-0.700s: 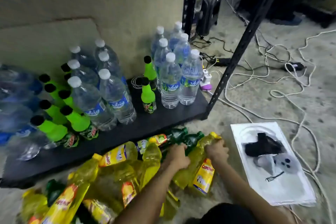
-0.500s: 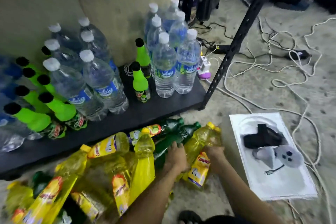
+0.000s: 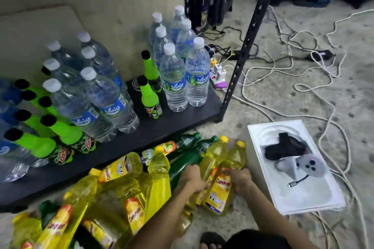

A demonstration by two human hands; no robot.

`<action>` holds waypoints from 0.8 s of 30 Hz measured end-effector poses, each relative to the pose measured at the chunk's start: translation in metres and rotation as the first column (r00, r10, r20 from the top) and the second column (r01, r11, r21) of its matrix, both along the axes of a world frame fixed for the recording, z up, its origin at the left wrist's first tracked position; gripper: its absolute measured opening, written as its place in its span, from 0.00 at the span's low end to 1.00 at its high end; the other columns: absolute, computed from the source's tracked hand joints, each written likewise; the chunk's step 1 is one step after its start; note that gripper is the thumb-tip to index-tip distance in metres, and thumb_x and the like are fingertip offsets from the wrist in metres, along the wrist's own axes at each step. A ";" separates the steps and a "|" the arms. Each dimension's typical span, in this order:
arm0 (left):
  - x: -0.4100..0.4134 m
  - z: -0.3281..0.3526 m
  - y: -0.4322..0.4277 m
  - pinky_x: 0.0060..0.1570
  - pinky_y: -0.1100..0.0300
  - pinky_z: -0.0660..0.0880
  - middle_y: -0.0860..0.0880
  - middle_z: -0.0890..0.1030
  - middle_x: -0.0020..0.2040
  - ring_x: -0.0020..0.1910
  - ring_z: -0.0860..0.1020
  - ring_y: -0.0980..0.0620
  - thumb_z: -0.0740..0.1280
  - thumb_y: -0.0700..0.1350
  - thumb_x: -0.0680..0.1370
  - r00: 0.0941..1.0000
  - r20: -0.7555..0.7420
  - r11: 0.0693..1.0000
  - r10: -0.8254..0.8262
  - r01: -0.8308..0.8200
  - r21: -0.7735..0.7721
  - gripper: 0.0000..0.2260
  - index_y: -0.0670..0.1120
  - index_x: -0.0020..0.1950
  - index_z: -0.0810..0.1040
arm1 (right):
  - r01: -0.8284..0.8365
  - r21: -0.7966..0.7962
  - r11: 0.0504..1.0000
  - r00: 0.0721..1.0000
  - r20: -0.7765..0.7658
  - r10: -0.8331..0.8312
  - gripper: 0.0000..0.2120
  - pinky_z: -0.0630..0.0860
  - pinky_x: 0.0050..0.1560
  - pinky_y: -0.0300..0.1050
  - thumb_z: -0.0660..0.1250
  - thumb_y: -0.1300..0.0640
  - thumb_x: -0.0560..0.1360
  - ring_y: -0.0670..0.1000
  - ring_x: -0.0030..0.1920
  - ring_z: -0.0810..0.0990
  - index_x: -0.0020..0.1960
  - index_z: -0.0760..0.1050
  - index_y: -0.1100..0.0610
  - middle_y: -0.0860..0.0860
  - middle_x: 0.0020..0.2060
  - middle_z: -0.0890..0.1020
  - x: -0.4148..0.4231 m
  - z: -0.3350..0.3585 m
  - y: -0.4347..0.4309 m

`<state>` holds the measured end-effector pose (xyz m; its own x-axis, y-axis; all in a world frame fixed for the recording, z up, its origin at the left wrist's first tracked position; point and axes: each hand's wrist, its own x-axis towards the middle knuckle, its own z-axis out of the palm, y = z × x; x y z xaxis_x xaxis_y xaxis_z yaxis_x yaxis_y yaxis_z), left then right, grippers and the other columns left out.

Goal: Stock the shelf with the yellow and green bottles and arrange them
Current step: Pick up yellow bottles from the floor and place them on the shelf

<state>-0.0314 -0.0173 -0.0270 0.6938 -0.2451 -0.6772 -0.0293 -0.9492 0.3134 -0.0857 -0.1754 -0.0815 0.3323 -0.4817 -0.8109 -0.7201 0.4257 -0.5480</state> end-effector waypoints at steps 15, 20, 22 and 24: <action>-0.055 0.329 0.136 0.61 0.65 0.72 0.69 0.79 0.56 0.60 0.77 0.65 0.80 0.69 0.49 0.811 0.353 0.649 0.467 -0.043 -0.760 0.32 0.78 0.51 0.76 | -0.096 -0.749 0.656 0.602 0.481 0.637 0.34 0.81 0.51 0.49 0.85 0.57 0.58 0.42 0.46 0.85 0.60 0.76 0.43 0.38 0.45 0.86 -0.035 0.378 0.000; -0.054 0.484 0.132 0.48 0.62 0.81 0.56 0.87 0.48 0.47 0.85 0.57 0.84 0.58 0.52 0.740 0.386 0.383 0.551 0.186 -0.905 0.33 0.58 0.56 0.81 | 0.147 -0.749 0.646 0.383 0.645 0.661 0.28 0.81 0.46 0.46 0.84 0.53 0.58 0.46 0.45 0.86 0.54 0.77 0.49 0.47 0.46 0.87 -0.017 0.560 0.007; -0.025 0.535 0.123 0.48 0.62 0.81 0.57 0.87 0.48 0.47 0.85 0.59 0.82 0.51 0.61 0.662 0.483 0.390 0.573 0.297 -0.871 0.26 0.55 0.57 0.81 | 0.242 -0.736 0.633 0.331 0.675 0.659 0.25 0.80 0.37 0.36 0.83 0.54 0.60 0.44 0.42 0.86 0.54 0.77 0.52 0.48 0.45 0.86 0.007 0.615 0.011; 0.017 0.576 0.114 0.51 0.62 0.81 0.59 0.86 0.49 0.50 0.84 0.60 0.81 0.49 0.65 0.558 0.556 0.427 0.616 0.356 -0.831 0.21 0.56 0.56 0.80 | 0.317 -0.730 0.605 0.307 0.683 0.662 0.23 0.75 0.32 0.29 0.83 0.55 0.63 0.41 0.38 0.83 0.53 0.77 0.56 0.48 0.44 0.85 0.041 0.660 0.017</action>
<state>-0.0146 0.0967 0.5487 0.8077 -0.1255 0.5761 -0.5890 -0.2162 0.7787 -0.0449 -0.1587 0.5780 0.6768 -0.4293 0.5981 0.4053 -0.4610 -0.7895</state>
